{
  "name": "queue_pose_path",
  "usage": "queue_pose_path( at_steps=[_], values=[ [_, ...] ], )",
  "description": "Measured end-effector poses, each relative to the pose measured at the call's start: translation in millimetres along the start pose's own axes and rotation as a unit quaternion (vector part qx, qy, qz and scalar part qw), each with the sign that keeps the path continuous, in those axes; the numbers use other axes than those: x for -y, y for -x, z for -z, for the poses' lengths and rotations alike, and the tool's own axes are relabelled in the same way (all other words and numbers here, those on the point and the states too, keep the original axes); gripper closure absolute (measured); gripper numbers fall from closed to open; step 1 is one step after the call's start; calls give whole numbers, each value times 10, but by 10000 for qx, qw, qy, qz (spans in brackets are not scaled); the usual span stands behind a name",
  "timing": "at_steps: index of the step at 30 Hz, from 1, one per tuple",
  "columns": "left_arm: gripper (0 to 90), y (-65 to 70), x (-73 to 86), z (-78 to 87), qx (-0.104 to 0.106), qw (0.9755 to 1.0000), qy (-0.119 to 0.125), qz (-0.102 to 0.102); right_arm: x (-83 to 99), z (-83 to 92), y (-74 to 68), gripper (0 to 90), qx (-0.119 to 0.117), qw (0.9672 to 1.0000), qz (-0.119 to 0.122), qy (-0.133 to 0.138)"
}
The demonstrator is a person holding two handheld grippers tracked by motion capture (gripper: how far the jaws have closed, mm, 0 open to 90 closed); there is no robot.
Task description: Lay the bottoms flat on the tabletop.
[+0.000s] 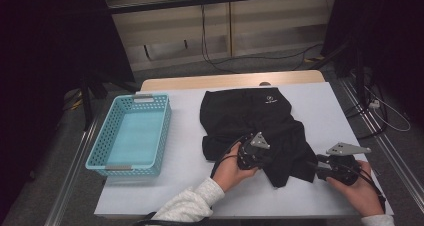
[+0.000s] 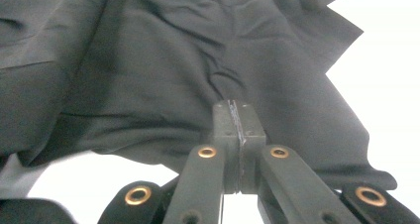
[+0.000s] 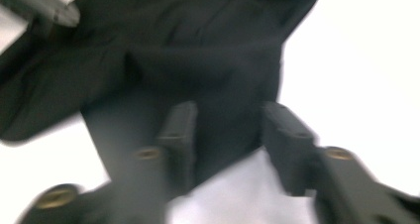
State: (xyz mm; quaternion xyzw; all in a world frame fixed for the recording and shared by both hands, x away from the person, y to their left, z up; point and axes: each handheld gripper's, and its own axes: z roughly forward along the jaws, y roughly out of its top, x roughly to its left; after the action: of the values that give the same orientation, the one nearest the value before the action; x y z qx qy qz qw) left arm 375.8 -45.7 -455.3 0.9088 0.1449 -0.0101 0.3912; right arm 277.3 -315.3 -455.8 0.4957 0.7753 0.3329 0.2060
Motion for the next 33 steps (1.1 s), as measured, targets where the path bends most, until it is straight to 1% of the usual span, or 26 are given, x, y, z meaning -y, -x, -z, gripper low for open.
queue_pose_path(
  at_steps=[1,2,3,4,5,7,9,10,11,13,15,16,17,18,19,20,21,23,24,25,27,28,30,31,32,33],
  values=[
    [900,-26,3,30,-16,10000,39,89,14,-19,-1,666,-50,10000,10,0],
    [900,-53,7,65,-42,9998,87,152,14,-22,5,770,-99,9999,-6,38],
    [900,-75,9,100,-52,9996,159,225,5,-17,15,886,-216,9998,-3,-5],
    [900,-104,10,143,-77,9995,179,249,0,-17,20,900,-304,9995,-26,-45],
    [900,-126,11,182,-69,9990,268,339,-5,-16,24,900,-322,9995,-35,-50],
    [900,-181,11,268,-113,9982,407,418,-30,11,34,900,-396,9992,43,-35],
    [900,-238,20,333,-140,9975,501,471,-71,71,57,900,-413,9990,-35,135],
    [900,-266,31,354,-145,9970,551,529,-94,91,77,900,-428,9988,-22,224],
    [900,-291,41,368,-124,9965,590,570,-112,103,96,900,-386,9988,-55,287],
    [900,-319,55,365,-157,9964,608,568,-130,93,127,900,-405,9983,-100,417],
    [900,-333,64,333,-212,9963,579,593,-148,25,126,891,-345,9985,31,429],
    [899,-344,72,311,-296,9962,549,607,-158,-16,122,886,-169,9990,52,415],
    [899,-361,85,289,-301,9961,539,638,-170,-60,118,844,32,9992,115,371],
    [897,-370,98,276,-287,9960,526,668,-176,-105,118,778,83,9991,97,403],
    [896,-376,109,273,-314,9962,502,645,-176,-130,114,783,8,9992,1,405],
    [895,-374,119,270,-303,9961,500,666,-175,-132,97,775,-33,9993,1,374],
    [895,-374,124,270,-264,9962,491,673,-172,-119,75,744,-11,9993,66,380],
    [891,-363,127,276,-269,9965,469,641,-152,-65,28,721,-98,9989,42,454],
    [888,-357,128,275,-273,9968,460,597,-144,-49,11,693,-114,9989,52,451],
    [878,-349,128,275,-290,9969,473,563,-133,-30,-9,670,-92,9990,79,422],
    [861,-328,129,275,-278,9972,404,561,-110,-6,-35,660,-138,9990,109,404],
    [840,-318,128,271,-288,9971,465,532,-102,0,-44,653,-115,9991,137,375],
    [810,-301,122,283,-277,9972,472,504,-92,5,-55,648,-87,9993,174,322],
    [779,-298,118,296,-330,9972,485,471,-87,5,-57,650,-52,9994,151,303],
    [721,-298,118,305,-322,9970,516,481,-81,2,-54,657,-63,9995,156,280],
    [688,-298,119,317,-295,9970,505,499,-72,-8,-48,658,-90,9996,121,223]
  ],
)
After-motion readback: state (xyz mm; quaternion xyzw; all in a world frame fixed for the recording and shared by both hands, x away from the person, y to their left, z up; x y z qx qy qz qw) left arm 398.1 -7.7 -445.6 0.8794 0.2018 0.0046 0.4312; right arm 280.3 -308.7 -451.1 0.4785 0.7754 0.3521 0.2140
